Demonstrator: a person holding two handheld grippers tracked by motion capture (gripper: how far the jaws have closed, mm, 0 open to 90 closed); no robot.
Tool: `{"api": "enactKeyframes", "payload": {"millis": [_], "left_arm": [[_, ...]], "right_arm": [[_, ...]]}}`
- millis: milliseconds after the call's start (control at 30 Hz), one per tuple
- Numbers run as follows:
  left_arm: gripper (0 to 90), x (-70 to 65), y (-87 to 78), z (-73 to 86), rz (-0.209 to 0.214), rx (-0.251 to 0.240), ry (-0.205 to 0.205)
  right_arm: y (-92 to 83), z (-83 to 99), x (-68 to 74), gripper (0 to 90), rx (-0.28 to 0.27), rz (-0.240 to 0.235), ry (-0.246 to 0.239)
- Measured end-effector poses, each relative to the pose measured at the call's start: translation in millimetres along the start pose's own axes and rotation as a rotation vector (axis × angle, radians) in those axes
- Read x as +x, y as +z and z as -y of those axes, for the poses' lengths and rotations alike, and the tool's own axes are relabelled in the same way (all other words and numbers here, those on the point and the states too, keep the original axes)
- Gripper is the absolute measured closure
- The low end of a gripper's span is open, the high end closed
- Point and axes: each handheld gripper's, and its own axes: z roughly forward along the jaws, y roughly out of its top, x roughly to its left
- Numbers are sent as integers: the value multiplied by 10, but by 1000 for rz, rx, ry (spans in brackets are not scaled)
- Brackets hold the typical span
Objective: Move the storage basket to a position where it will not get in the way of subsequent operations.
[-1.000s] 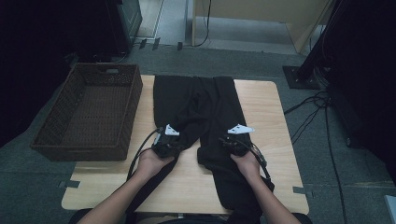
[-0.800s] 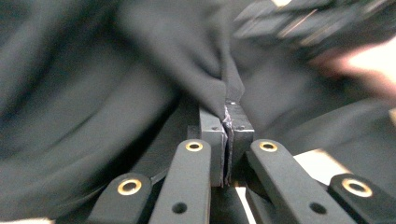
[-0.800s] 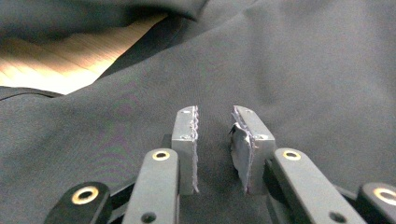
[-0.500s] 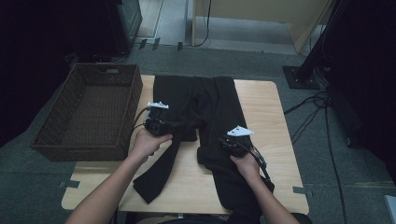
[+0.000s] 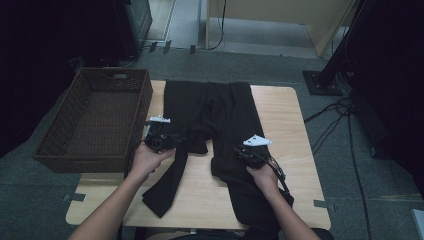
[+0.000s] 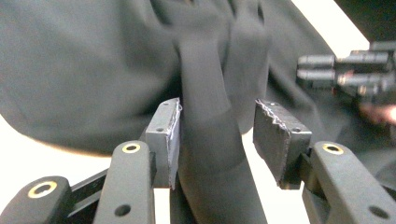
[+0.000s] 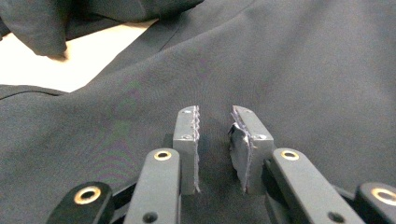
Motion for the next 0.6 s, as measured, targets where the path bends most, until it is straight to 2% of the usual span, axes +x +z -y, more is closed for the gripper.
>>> {"api": "enactKeyframes", "payload": {"millis": [33,67,133,167,200,333,433,467,533,600], "left_arm": [[610,2,21,36,-7,27,13],[710,7,41,64,-11,45,17],[847,11,58,88,22,62,11],[882,-6,50,85,46,61,21],[888,-38,38,76,71,53,30],[897,-262,-13,-7,221,45,65],[894,-468,-13,-46,281,49,90],[892,-527,-4,-48,286,51,99],[857,-614,23,-36,243,49,142],[662,-605,60,-21,193,50,155]], "right_arm": [[0,0,0,728,0,0,0],[0,0,1,728,0,0,0],[0,0,0,728,0,0,-1],[0,0,0,728,0,0,-1],[0,0,0,728,0,0,0],[1,0,-1,728,0,0,-1],[0,0,0,728,0,0,-1],[0,0,0,728,0,0,-1],[-1,1,1,729,0,0,0],[-3,2,4,729,1,-2,1]]}}
